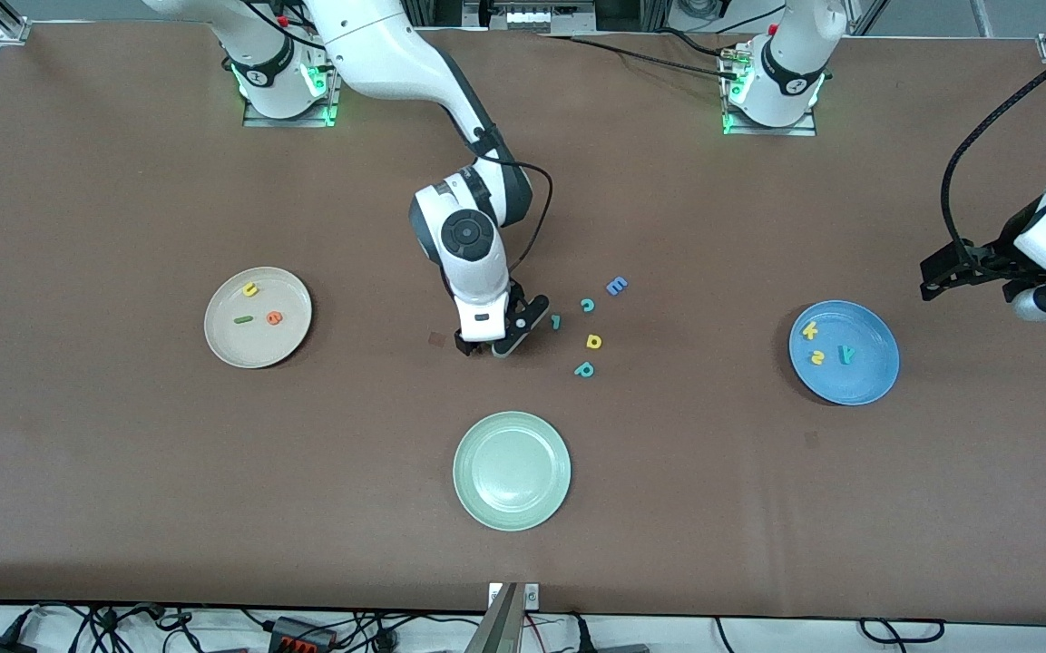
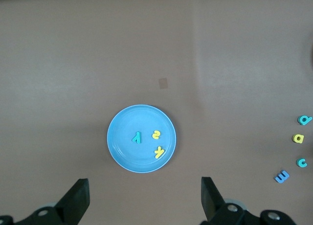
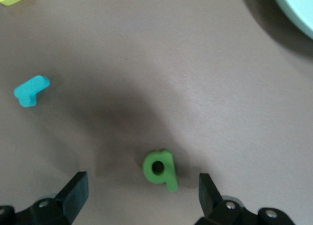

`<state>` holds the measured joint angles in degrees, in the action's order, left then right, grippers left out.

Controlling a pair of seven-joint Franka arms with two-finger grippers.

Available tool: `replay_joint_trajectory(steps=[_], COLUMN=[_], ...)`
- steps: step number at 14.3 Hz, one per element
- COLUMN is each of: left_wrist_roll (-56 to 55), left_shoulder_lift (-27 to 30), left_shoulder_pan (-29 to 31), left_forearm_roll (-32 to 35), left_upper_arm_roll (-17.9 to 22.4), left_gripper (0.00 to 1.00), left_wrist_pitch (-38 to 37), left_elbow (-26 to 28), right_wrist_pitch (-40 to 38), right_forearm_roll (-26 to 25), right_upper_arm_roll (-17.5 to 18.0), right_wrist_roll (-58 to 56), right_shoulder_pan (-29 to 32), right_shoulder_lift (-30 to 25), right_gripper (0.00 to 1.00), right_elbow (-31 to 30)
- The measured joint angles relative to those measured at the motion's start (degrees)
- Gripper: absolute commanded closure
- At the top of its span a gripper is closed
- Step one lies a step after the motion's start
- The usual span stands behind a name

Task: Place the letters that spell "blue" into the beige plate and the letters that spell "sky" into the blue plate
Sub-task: 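Reach to the letters and grasp the green q with the right gripper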

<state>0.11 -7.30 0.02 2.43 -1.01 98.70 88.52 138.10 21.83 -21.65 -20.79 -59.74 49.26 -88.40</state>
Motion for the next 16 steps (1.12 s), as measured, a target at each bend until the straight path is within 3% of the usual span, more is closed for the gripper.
replay_joint_trajectory(steps=[6, 12, 16], left_wrist_roll=[0.00, 0.00, 0.00], left_shoulder_lift=[0.00, 0.00, 0.00], left_shoulder_pan=[0.00, 0.00, 0.00], left_forearm_roll=[0.00, 0.00, 0.00], left_upper_arm_roll=[0.01, 0.01, 0.03], left_gripper=[0.00, 0.00, 0.00], left_wrist_pitch=[0.00, 0.00, 0.00], left_elbow=[-0.01, -0.01, -0.01], right_wrist_pitch=[0.04, 0.03, -0.11], right_forearm_roll=[-0.07, -0.28, -0.35], right_upper_arm_roll=[-0.03, -0.33, -0.57], right_wrist_roll=[-0.37, -2.64, -2.71], right_shoulder_pan=[0.34, 0.76, 1.04], right_shoulder_lift=[1.31, 1.23, 1.10], right_gripper=[0.14, 0.65, 0.74], right_elbow=[1.21, 1.80, 2.11])
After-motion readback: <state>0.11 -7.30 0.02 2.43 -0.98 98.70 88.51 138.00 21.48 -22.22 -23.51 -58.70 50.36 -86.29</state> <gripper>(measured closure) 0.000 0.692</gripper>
